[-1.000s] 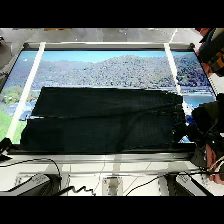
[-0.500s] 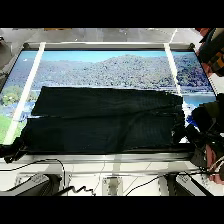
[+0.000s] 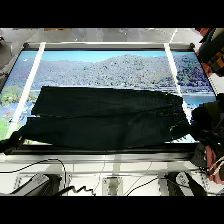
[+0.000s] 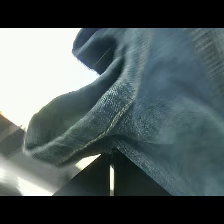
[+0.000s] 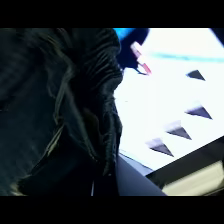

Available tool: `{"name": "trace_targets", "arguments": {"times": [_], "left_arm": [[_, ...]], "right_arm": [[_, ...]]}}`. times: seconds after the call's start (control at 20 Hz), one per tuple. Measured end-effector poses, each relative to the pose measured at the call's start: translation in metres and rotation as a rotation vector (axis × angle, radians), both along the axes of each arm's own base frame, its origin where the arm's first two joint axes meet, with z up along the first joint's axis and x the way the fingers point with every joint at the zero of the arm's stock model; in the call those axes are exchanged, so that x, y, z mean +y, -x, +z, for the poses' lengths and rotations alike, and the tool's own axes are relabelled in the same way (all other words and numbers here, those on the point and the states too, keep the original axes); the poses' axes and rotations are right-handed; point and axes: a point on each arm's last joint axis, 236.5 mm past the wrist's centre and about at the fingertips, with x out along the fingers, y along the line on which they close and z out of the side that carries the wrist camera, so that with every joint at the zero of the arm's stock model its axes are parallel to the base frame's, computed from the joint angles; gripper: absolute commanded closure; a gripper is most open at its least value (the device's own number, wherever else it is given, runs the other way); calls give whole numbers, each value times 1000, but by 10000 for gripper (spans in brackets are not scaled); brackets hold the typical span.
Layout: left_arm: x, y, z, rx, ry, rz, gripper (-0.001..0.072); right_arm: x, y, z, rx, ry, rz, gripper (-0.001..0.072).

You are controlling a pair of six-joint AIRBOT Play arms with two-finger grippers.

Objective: Fold the clothes and pants, and hang the long-sleeved shirts on hangers.

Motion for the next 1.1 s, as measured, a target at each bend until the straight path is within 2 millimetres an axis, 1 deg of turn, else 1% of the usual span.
{"name": "trace_targets", "arguments": {"times": [0.05, 0.2, 0.25, 0.4, 0.45, 0.55, 0.65, 0.75, 0.8, 0.95, 1.1], "left_arm": [[4, -8, 15, -48, -40, -9, 688], [13, -22, 56, -159, -169, -47, 689], [14, -26, 66, -186, -200, -50, 690], [16, -43, 88, -253, -275, -56, 692], [16, -51, 93, -263, -305, -61, 693], [17, -72, 102, -281, -360, -39, 692], [15, -100, 112, -314, -409, -8, 692], [8, -130, 115, -345, -424, 23, 692], [2, -146, 113, -356, -419, 32, 692], [-19, -193, 96, -357, -367, 23, 692], [-36, -239, 79, -353, -324, -3, 692]], "right_arm": [[-3, 0, 12, -17, 30, -2, 674], [-11, -3, 53, -72, 104, -20, 675], [-13, -4, 68, -92, 125, -26, 675], [-21, -11, 105, -153, 178, -55, 676], [-23, -16, 113, -173, 193, -61, 676], [-24, -29, 124, -209, 208, -70, 676], [-19, -48, 124, -233, 205, -62, 676], [-14, -70, 115, -238, 186, -53, 676], [-12, -82, 108, -238, 169, -61, 676], [-16, -110, 82, -219, 105, -130, 676], [-24, -133, 58, -181, 54, -181, 675]]}}
